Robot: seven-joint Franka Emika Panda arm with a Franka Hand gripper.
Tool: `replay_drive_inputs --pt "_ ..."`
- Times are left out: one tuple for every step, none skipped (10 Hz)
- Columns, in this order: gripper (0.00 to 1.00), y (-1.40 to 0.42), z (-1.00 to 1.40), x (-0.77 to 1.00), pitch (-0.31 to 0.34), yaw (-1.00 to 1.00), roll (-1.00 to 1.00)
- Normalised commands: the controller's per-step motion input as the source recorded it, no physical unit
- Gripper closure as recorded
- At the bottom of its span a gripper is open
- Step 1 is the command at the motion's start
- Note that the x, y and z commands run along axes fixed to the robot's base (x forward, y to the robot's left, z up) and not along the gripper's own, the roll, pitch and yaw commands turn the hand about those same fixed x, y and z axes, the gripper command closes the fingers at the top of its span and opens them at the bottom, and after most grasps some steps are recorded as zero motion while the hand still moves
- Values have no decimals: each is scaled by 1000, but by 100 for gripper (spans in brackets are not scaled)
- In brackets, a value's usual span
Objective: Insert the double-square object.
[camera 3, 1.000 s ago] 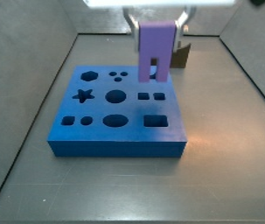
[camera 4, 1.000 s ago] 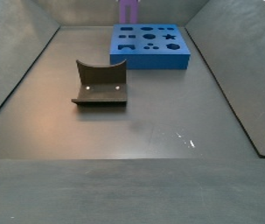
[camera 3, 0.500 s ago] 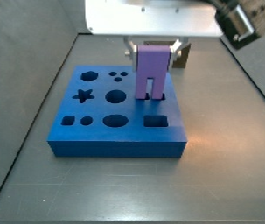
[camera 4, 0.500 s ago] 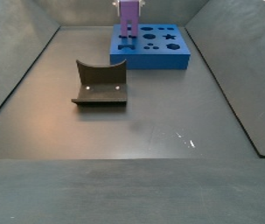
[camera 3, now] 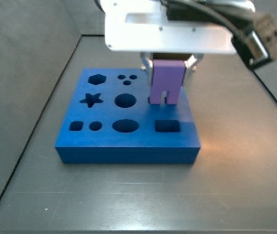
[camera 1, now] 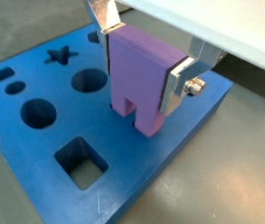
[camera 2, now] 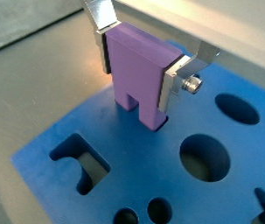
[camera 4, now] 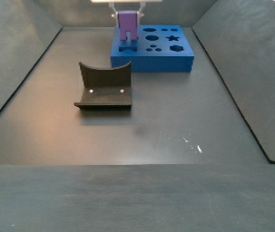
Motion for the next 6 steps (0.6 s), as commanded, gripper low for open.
replay_drive_inputs --pt "100 -111 -826 0 -141 0 191" --pt "100 -106 -774 0 -143 0 181" --pt "100 -91 -691 -3 -120 0 189" --pt "100 -26 -560 -26 -77 0 219" --pt "100 0 -554 -80 -83 0 223" --pt "100 0 -129 0 -26 0 -30"
